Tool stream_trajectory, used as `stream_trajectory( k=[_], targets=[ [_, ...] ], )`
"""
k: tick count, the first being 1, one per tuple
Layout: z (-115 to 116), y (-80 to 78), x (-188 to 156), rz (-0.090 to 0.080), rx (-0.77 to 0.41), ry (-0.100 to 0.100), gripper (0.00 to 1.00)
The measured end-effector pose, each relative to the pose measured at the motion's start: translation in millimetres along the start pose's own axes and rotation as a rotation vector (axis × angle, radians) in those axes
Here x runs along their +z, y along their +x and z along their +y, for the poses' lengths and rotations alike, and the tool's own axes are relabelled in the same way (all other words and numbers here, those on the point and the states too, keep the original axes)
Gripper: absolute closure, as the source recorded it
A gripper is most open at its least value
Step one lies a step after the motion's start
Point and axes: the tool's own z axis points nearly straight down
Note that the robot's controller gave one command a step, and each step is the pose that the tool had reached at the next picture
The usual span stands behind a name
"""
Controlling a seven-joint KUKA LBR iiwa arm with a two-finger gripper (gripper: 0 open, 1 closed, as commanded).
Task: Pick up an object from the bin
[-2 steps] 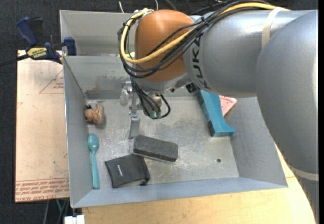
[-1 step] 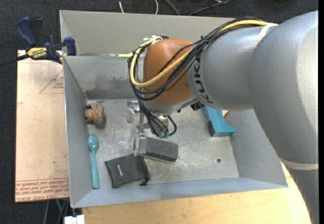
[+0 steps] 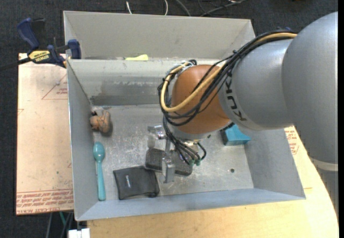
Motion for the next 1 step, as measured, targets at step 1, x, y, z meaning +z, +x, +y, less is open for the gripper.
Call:
stream_trajectory(
  k=[1],
  targets=[
    [-35.2, -7.4, 24.9, 0.0, -0.066, 0.0, 0.0]
  ],
)
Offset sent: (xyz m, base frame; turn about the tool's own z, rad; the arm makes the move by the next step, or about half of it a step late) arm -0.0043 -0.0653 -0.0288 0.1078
